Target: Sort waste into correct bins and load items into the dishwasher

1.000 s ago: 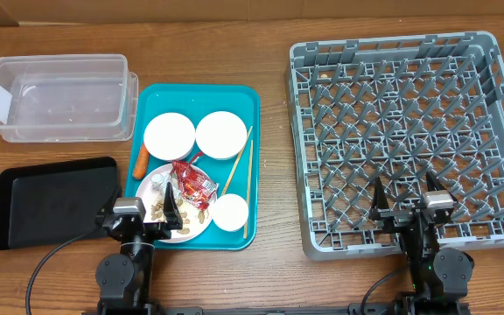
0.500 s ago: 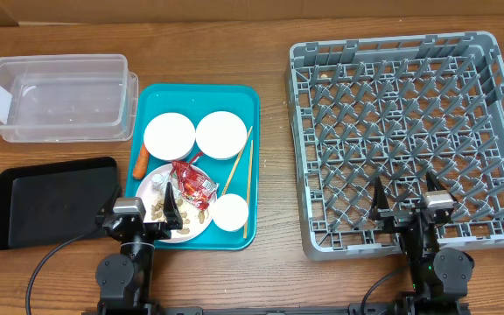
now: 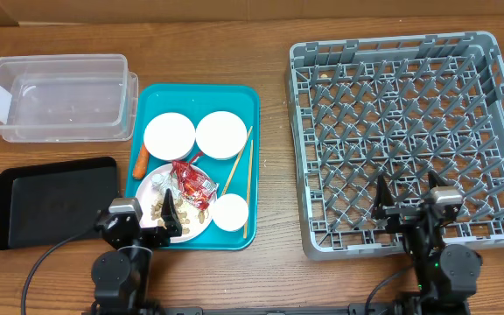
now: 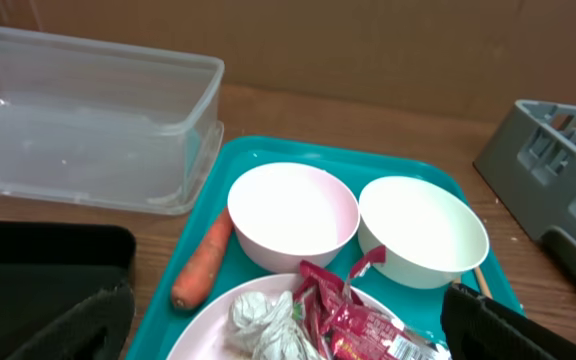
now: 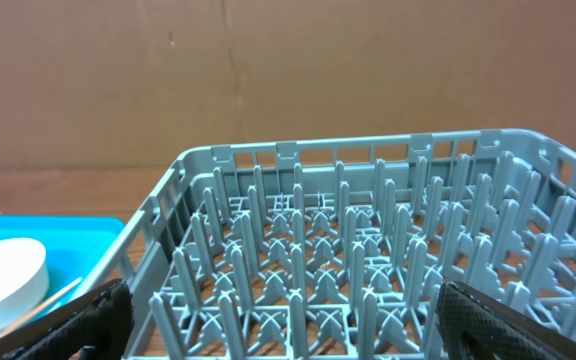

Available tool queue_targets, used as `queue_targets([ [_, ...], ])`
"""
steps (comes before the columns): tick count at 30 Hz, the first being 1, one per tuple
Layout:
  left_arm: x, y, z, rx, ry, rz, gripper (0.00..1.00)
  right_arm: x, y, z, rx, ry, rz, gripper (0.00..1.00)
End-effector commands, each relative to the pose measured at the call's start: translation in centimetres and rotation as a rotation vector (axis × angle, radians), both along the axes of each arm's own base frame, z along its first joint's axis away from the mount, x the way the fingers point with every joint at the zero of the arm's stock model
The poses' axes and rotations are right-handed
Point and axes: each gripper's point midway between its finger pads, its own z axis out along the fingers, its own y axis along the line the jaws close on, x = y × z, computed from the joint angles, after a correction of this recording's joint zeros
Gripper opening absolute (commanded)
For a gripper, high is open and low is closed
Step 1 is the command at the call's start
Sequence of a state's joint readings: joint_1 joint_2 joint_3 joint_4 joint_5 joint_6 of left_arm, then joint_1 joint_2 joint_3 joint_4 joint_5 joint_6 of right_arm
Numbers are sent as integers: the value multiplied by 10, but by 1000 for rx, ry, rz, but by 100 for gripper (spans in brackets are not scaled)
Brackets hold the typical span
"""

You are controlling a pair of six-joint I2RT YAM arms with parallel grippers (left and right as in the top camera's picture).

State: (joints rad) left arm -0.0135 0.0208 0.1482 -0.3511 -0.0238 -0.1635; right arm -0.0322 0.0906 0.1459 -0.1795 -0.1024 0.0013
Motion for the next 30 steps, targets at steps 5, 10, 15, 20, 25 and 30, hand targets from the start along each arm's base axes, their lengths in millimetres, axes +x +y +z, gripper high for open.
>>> queue_targets([
  [5, -15, 0, 57, -12, 122, 5, 100, 6, 1, 71, 39, 139, 5, 100],
  [10, -14, -5, 65, -19, 394, -20, 100, 14, 5, 74, 57, 435, 25, 100],
  [15, -8, -5, 71, -19, 669, -19, 100, 14, 15, 78, 88, 631, 76, 100],
  [20, 12, -19, 51, -68, 840, -75, 100, 12, 21, 57, 114, 766, 105, 100],
  [25, 27, -18, -3, -109, 1070, -28, 100, 14, 21, 46, 119, 818, 103, 100],
  [30, 40, -17, -57, -117, 1255, 2, 100, 15, 21, 45, 119, 823, 102, 100],
])
